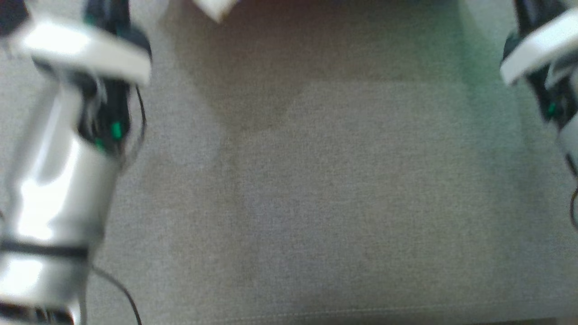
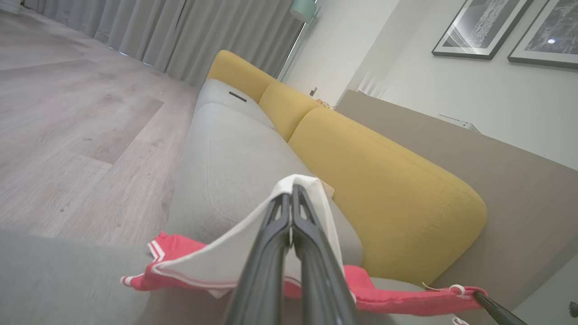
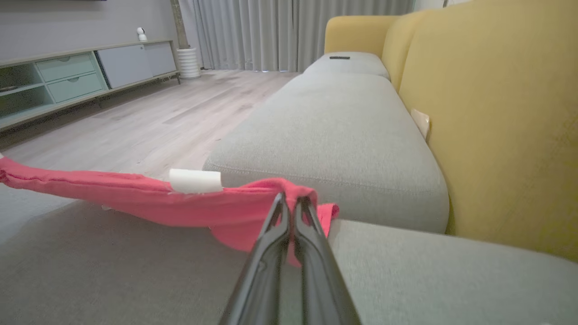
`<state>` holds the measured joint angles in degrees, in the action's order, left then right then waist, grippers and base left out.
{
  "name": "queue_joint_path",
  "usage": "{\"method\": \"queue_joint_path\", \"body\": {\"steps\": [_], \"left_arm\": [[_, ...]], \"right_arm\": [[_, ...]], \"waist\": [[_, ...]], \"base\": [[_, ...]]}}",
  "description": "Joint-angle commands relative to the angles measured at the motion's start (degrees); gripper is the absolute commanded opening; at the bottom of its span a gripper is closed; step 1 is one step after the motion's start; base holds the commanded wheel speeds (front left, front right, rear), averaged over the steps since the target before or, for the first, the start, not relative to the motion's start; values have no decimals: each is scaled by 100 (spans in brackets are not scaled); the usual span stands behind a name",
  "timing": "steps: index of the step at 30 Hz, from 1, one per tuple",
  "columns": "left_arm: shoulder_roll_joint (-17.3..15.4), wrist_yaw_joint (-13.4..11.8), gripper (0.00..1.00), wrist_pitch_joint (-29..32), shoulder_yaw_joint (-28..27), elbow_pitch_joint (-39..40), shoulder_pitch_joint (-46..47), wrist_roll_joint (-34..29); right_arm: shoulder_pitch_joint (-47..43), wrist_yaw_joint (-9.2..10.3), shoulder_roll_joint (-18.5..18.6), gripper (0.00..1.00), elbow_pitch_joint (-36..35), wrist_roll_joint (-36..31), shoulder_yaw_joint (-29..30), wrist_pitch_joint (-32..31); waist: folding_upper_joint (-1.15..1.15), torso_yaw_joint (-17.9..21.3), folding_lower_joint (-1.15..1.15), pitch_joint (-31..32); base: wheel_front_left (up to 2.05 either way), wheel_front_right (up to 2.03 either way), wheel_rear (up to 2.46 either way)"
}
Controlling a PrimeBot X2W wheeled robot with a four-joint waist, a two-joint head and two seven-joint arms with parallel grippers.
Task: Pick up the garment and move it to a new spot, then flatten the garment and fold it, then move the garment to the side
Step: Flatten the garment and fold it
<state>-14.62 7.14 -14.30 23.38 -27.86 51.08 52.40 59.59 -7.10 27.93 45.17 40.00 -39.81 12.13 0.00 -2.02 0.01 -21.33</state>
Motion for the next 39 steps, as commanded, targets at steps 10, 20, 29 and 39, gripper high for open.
{"method": "queue_joint_path", "body": {"steps": [10,20,29,39], "left_arm": [[-212,35,0,-69,-901,1536,-3326,-242],[341,26,0,-69,-1198,2088,-5345,-606],[772,-37,0,-70,-1500,2402,-6354,-718],[880,-98,0,7,-1382,2380,-5924,-703]], "right_arm": [[-1741,-39,87,0,-53,863,-10,278],[-3714,-39,199,0,-808,624,703,285],[-5135,-39,101,0,-1657,-278,1739,286],[-5248,-39,-257,0,-1925,-705,2337,39]], "waist": [[0,80,-1,1278],[0,-56,-1,1889],[0,-35,-1,1882],[0,-70,-1,1743]], "base": [[0,0,0],[0,0,0],[0,0,0],[0,0,0]]}}
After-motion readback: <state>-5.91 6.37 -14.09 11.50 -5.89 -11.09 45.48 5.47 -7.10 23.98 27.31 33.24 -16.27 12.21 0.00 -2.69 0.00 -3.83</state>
